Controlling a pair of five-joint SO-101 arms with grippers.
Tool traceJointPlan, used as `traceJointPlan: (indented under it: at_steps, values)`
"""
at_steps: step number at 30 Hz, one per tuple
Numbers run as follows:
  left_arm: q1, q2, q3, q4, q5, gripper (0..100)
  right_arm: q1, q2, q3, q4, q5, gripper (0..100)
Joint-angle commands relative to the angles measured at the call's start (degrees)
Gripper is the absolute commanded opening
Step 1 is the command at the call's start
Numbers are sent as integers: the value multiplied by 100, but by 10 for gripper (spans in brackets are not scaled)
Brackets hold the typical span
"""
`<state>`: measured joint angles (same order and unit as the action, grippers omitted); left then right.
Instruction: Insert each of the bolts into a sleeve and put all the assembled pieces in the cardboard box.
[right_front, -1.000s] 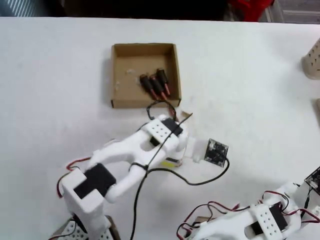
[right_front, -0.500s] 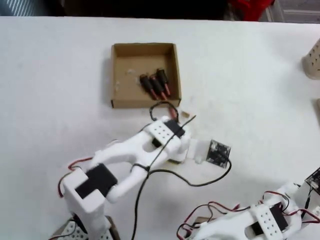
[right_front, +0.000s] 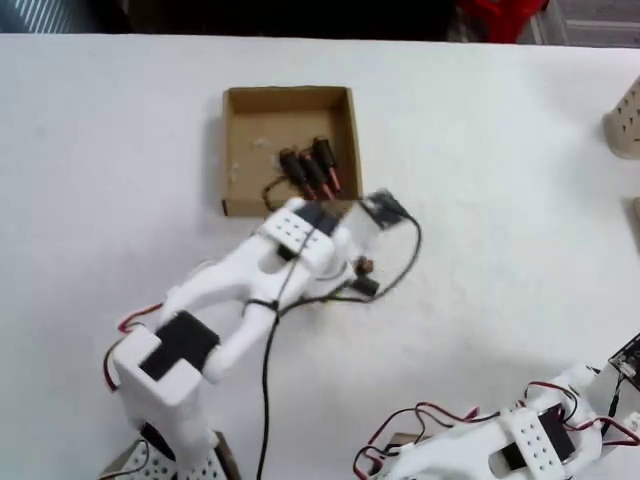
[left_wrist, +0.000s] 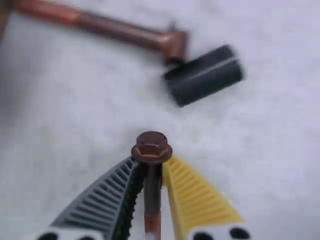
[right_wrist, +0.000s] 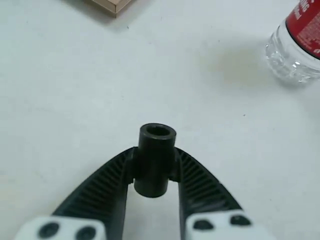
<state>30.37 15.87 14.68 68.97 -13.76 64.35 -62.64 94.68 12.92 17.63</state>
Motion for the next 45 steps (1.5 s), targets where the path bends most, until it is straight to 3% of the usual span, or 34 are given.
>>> traceJointPlan:
  at_steps: [1, 12, 14, 19, 24, 32, 36, 45]
  values:
    - [-787, -57, -334, 44, 949, 32, -163, -110, -202, -75, 70, 17]
    - [-3116, -48, -580, 44, 2866, 21, -848, -84, -193, 40, 79, 17]
    - [-3582, -40, -563, 44, 3103, 21, -1103, -101, -202, 259, 387, 17]
    - [-4409, -57, 18, -457, 3042, 21, -1947, -101, -246, 796, 686, 17]
    - [-5086, -57, 387, -835, 2400, 21, -2369, -101, -782, 1745, 668, 17]
    - [-5385, -66, 492, -905, 2136, 20, -3389, -57, -1442, 2809, 659, 17]
    - [-5385, -154, 598, -958, 2127, 20, -3952, -48, -1618, 3081, 193, 17]
    - [-5385, -2018, 2532, -2207, 1908, 21, -5138, -48, -1820, 3222, -334, 17]
